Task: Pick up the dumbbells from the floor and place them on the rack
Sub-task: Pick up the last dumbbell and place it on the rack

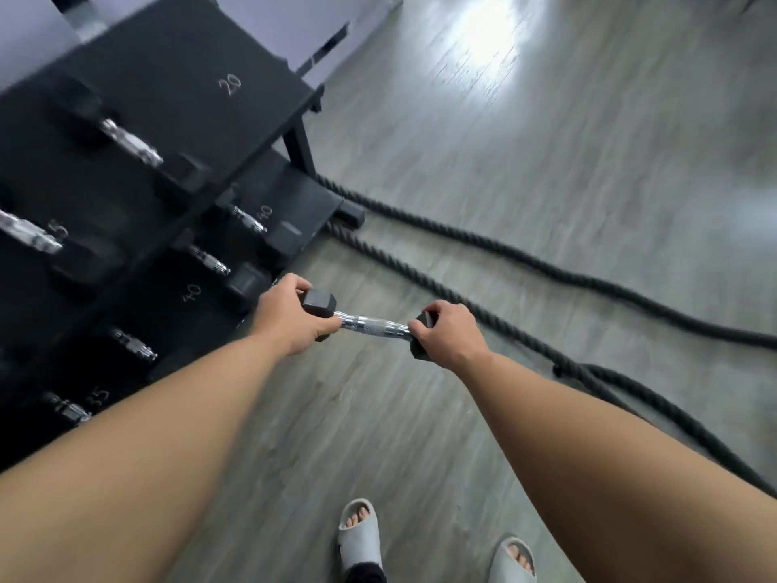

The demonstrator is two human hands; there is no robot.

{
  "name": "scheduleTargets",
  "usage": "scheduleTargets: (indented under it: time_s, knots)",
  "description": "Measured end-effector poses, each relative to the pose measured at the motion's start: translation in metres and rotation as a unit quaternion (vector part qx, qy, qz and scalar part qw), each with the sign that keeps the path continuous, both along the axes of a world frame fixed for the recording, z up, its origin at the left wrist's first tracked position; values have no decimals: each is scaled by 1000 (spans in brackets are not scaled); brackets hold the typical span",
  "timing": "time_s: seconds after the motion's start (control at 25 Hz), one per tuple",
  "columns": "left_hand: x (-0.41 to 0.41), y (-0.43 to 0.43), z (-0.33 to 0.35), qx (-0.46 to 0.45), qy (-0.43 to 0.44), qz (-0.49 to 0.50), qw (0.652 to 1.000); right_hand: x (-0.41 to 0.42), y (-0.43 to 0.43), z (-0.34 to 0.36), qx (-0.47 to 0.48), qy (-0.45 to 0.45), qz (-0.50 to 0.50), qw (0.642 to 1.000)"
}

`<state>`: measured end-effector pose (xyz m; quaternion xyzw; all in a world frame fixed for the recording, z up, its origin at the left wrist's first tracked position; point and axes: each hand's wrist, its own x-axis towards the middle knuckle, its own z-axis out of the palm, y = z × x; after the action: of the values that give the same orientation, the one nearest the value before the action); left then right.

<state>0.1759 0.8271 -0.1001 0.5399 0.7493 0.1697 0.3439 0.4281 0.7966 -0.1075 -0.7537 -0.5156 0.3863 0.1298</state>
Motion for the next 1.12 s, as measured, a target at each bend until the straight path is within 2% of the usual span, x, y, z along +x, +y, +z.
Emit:
scheduleTargets:
  time_s: [0.2, 0.36, 0.64, 0.88, 1.12]
  knots:
    - [-54, -33, 129, 46, -16, -11, 999, -53, -34, 130, 56, -12, -1, 998]
    - [-100, -88, 188, 60, -26, -17, 998, -94, -85, 185, 82, -22, 18, 996]
    - [-195, -226, 239, 106, -1, 7, 994, -188, -204, 226, 123, -47, 79, 988]
    - [-278, -358, 282, 114, 23, 49, 992, -272, -314, 260, 138, 12, 83, 987]
    - [-376, -432, 303, 106, 55, 82, 989, -373, -364, 268, 135, 34, 131, 982]
